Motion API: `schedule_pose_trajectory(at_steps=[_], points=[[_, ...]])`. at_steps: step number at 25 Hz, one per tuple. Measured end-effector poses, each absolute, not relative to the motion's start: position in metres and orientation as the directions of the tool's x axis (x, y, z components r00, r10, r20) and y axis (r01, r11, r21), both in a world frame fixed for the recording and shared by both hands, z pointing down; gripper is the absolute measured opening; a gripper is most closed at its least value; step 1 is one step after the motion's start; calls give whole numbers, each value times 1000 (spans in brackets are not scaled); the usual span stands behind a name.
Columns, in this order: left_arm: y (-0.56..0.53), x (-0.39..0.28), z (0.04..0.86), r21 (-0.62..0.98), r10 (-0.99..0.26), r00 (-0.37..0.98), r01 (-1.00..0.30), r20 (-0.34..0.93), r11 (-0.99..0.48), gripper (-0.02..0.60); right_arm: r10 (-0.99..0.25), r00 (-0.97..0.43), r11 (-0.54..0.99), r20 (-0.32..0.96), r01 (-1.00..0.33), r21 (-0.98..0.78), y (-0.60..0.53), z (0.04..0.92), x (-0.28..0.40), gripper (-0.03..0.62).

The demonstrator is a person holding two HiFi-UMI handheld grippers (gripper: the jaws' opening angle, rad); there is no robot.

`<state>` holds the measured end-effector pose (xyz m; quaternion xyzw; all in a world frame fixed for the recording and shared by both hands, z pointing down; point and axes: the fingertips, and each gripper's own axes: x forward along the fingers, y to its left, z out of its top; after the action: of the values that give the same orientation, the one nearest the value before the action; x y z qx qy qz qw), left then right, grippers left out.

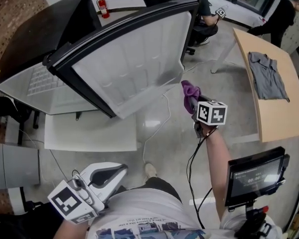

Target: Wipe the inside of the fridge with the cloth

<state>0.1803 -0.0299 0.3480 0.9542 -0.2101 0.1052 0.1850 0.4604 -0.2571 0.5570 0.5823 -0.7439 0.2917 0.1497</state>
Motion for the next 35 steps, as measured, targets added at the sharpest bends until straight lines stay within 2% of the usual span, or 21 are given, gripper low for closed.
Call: schedule_pose_trajectory(at_steps=[4, 11, 21, 30, 35], points=[[-30, 166, 347, 300, -386, 879, -462, 278, -835, 6, -805, -300, 247, 513, -954, -170, -232, 525, 421, 80], [-27, 112, 344, 263, -442, 860, -502, 256, -824, 6, -791, -456, 468, 408, -881, -77, -173, 460, 289, 80], [10, -29, 333, 241, -485, 854, -518, 187, -820, 6, -779, -517, 539, 356, -841, -44, -89, 411, 117, 80], [44, -85, 378, 275, -396, 893, -444, 214, -853, 6, -788, -489, 517, 374, -855, -28, -3, 419, 52, 80], [71, -83, 382, 262, -418, 888, -456, 190, -851, 6, -776, -512, 543, 368, -839, -24, 32, 422, 47, 78]])
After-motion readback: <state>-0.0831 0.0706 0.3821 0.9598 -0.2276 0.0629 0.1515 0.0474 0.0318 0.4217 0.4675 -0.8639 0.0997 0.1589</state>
